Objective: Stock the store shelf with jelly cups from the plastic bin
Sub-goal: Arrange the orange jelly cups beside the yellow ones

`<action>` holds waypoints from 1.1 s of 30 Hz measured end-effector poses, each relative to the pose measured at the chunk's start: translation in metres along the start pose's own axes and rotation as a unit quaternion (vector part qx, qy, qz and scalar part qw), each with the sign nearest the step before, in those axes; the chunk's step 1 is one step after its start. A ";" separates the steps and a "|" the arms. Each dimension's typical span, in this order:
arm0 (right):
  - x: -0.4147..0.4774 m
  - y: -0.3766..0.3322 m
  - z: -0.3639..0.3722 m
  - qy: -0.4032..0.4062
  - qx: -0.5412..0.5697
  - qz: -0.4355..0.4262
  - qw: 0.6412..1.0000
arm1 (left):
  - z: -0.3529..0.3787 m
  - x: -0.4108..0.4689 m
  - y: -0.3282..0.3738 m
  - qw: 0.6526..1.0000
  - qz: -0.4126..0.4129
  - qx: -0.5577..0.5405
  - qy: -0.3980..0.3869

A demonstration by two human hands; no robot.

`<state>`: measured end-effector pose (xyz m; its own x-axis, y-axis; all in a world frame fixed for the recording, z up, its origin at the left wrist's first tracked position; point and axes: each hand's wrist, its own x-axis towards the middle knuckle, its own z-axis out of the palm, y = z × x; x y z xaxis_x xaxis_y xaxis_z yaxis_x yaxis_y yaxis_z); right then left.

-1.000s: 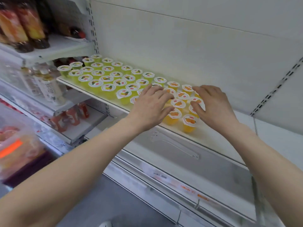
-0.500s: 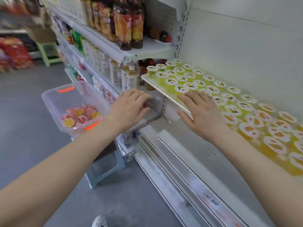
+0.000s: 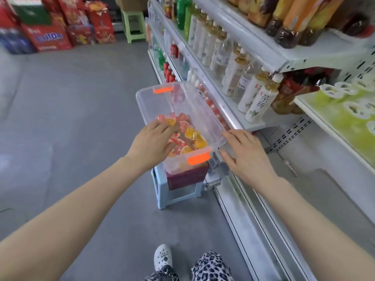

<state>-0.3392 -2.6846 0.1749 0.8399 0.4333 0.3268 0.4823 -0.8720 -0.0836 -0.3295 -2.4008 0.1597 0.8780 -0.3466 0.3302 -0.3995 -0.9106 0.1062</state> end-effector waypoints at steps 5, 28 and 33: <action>0.045 0.010 0.050 -0.089 0.018 -0.016 0.996 | 0.032 0.011 -0.035 0.998 -0.042 -0.012 -0.044; 0.189 0.045 0.225 -0.443 -0.105 -0.129 0.881 | 0.127 0.077 -0.086 0.967 -0.172 0.062 -0.178; 0.202 0.044 0.201 -0.367 -0.038 -0.095 0.924 | 0.140 0.121 -0.085 0.926 -0.207 0.087 -0.304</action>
<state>-0.0982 -2.5894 0.0486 0.6977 0.5933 -0.4014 0.6427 -0.7660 -0.0151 -0.1524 -2.3974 0.0594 0.9539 0.0265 -0.2989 0.0075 -0.9979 -0.0643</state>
